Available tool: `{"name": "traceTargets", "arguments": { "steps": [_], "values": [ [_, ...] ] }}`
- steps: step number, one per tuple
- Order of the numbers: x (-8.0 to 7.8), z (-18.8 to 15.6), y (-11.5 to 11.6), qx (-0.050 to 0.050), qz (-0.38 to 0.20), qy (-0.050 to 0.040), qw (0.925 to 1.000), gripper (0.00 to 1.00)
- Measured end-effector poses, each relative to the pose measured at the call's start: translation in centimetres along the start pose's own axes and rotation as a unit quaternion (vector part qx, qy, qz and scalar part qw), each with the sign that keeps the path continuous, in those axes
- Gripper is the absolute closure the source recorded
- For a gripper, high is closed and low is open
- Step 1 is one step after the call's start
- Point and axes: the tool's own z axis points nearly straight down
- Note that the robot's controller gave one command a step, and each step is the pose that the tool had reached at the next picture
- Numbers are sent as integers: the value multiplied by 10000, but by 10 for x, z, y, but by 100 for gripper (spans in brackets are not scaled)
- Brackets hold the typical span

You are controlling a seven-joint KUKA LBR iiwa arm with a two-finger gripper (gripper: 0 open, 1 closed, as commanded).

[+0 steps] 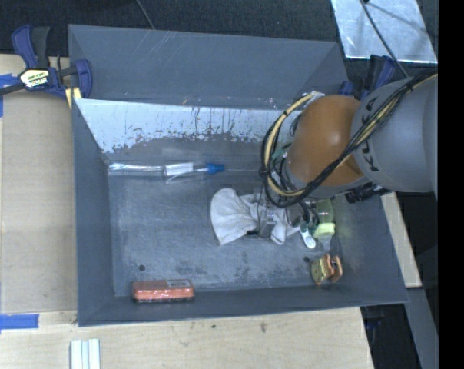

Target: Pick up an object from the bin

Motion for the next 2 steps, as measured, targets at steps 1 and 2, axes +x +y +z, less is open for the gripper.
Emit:
{"name": "traceTargets", "arguments": {
  "steps": [1, 2],
  "values": [
    [0, 0, 0, 0, 0, 0, 10000, 100],
    [15, -186, -6, 4, 158, 7, 9999, 100]
  ]
}}
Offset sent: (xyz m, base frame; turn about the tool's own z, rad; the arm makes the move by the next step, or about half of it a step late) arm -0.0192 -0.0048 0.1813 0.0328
